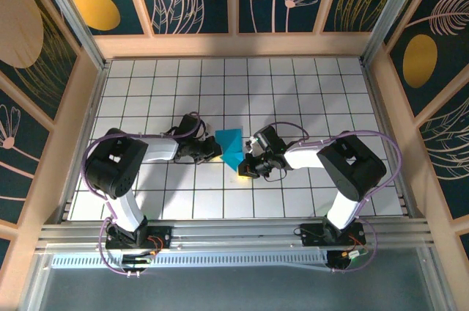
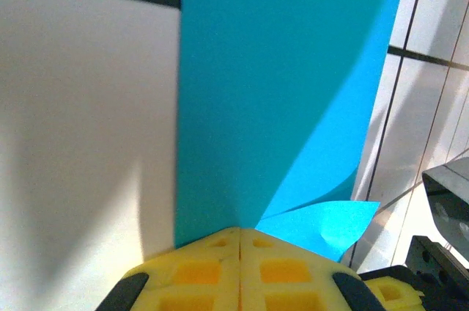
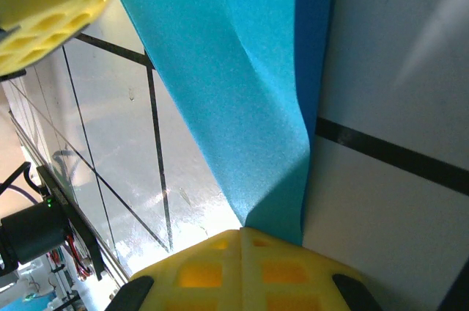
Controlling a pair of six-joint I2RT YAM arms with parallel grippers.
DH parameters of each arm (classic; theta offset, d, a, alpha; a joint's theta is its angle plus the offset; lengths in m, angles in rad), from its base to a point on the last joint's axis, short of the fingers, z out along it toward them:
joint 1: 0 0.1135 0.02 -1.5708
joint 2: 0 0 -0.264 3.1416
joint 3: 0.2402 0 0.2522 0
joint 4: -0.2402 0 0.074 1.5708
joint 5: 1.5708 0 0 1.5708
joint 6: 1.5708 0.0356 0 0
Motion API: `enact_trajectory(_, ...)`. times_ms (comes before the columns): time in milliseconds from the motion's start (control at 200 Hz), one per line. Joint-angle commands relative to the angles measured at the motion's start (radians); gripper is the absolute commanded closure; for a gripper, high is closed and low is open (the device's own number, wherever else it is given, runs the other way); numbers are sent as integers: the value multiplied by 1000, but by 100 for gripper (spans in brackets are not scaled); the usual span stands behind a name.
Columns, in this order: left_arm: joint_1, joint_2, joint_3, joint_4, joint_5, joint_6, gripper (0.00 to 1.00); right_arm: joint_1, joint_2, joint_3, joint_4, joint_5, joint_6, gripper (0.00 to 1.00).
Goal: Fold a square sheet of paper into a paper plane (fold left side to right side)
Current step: Third fold the triangle at the center of the table.
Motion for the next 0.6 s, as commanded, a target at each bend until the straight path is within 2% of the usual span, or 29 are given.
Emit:
enact_trajectory(0, 54, -9, -29, -29, -119, 39, 93, 10, 63, -51, -166, 84, -1, 100)
enact_trajectory(250, 64, -126, -19, -40, -112, 87, 94, 10, 58, -42, -162, 84, 1, 100)
enact_trajectory(360, 56, -166, -22, -30, -57, 103, 95, 10, 60, -35, -160, 86, 1, 100)
enact_trajectory(596, -73, -140, -5, 7, 27, 89, 95, 11, 62, -32, -160, 90, 4, 100)
